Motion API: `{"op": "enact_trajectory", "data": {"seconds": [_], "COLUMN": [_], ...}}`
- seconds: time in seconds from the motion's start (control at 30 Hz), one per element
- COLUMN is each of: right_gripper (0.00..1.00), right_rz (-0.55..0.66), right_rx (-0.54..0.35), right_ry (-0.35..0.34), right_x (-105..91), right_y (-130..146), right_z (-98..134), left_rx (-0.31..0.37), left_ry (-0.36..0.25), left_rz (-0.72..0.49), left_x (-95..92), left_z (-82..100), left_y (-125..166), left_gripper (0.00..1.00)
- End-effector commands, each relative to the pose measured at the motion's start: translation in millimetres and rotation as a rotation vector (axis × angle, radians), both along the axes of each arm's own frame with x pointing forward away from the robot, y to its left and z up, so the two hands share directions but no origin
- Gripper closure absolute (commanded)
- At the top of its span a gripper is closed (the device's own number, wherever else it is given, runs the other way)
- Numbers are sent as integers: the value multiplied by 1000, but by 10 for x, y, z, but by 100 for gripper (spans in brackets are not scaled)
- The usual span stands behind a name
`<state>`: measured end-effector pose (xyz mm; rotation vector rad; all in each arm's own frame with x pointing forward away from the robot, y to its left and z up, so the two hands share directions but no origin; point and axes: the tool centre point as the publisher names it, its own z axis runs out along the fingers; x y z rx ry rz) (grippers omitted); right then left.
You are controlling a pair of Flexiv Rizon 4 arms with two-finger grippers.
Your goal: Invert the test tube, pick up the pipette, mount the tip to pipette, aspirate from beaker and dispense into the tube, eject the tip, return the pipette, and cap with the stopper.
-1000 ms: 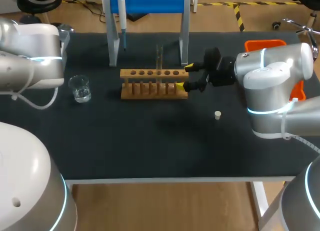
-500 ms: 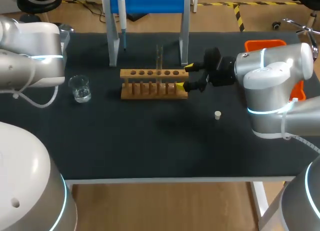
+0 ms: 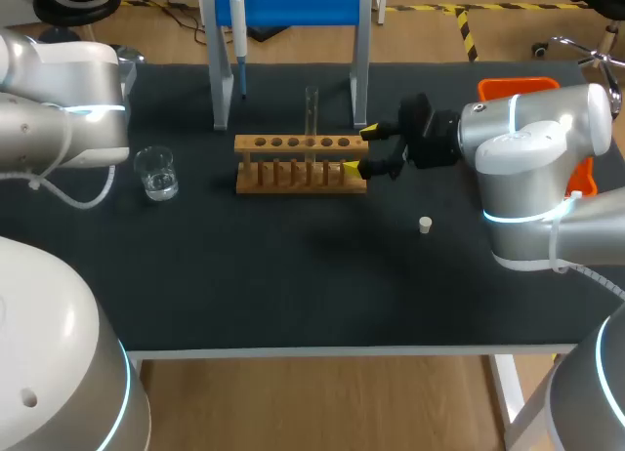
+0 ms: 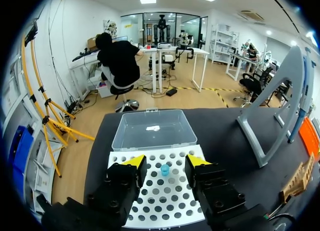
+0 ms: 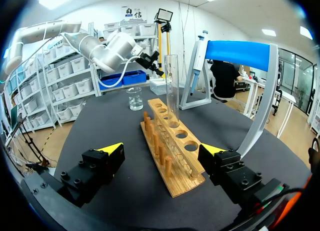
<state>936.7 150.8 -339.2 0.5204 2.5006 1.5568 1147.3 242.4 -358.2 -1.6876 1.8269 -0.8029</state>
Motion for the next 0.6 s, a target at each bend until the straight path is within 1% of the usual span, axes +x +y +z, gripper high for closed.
{"op": "enact_trajectory", "data": {"seconds": [0.03, 0.3, 0.6], "right_gripper": [0, 0, 0], "right_rz": [1, 1, 1], "right_rx": [-1, -1, -1], "right_ry": [2, 2, 2], "right_x": [0, 0, 0], "right_y": [-4, -4, -4], "right_z": [5, 5, 5], "left_rx": [1, 5, 8], "left_ry": [0, -1, 6], "left_rz": [4, 3, 5], "left_x": [16, 25, 38], "left_z": [-26, -22, -38], "left_y": [3, 1, 12], "left_gripper": [52, 55, 55]}}
